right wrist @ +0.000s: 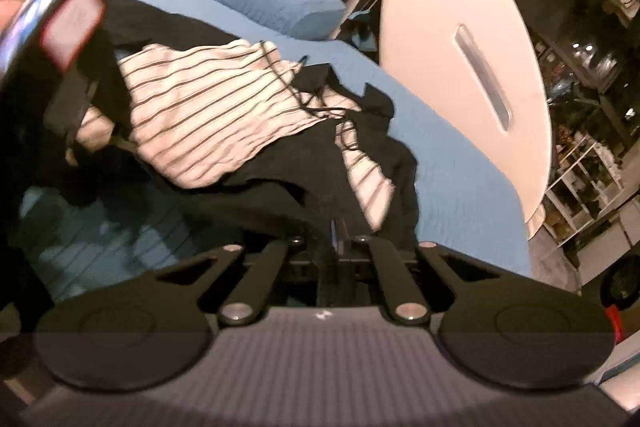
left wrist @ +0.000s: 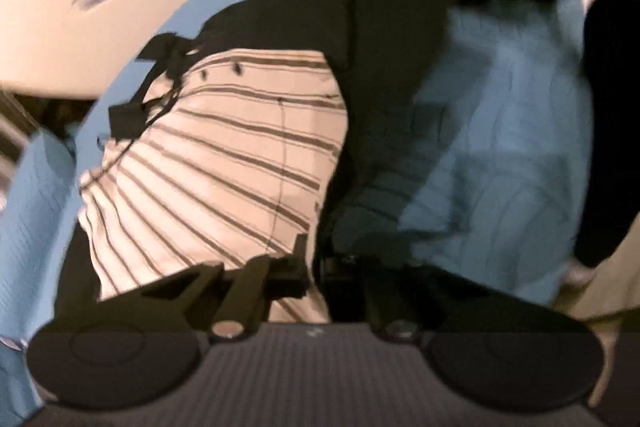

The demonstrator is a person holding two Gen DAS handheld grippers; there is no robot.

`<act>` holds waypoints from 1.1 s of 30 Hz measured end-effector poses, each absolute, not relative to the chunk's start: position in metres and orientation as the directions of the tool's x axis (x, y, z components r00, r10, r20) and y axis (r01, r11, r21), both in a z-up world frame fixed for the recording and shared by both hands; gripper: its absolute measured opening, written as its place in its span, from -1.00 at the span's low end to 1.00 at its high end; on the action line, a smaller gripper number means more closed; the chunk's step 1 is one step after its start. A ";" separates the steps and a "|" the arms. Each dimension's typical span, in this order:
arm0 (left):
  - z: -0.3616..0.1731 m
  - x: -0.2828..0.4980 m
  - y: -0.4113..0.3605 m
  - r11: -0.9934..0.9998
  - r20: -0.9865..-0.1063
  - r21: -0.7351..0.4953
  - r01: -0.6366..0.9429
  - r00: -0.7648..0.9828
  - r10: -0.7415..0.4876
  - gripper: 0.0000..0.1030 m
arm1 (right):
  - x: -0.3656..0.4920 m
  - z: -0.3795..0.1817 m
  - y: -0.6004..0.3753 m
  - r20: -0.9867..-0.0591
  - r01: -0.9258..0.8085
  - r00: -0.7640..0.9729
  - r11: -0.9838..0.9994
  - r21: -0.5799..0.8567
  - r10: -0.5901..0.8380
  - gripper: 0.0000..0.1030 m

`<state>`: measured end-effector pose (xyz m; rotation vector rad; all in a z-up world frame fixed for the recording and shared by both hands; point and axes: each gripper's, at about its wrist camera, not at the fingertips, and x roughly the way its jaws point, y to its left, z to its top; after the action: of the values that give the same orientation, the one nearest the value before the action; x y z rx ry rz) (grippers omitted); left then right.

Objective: Fold clothes

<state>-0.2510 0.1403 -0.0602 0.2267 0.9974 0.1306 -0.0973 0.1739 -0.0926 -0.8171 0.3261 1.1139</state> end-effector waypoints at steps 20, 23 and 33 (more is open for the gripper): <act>-0.072 -0.233 0.220 0.838 -0.667 0.024 -0.545 0.615 0.420 1.00 | -0.048 -0.114 0.226 -0.315 -0.881 0.452 0.473 -0.010 0.835 0.93; -0.078 -0.220 0.238 0.741 -0.579 -0.001 -0.672 0.605 0.547 0.89 | -0.038 -0.142 0.258 -0.356 -0.839 0.516 0.543 -0.028 0.779 0.93; -0.119 -0.221 0.262 0.746 -0.578 -0.040 -0.665 0.624 0.526 1.00 | -0.012 -0.209 0.332 -0.457 -0.842 0.454 0.536 0.061 0.765 1.00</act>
<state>-0.2208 0.2619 -0.1193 -0.2610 0.5747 0.6924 -0.0116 0.3318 -0.2086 -0.1834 0.4650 0.9986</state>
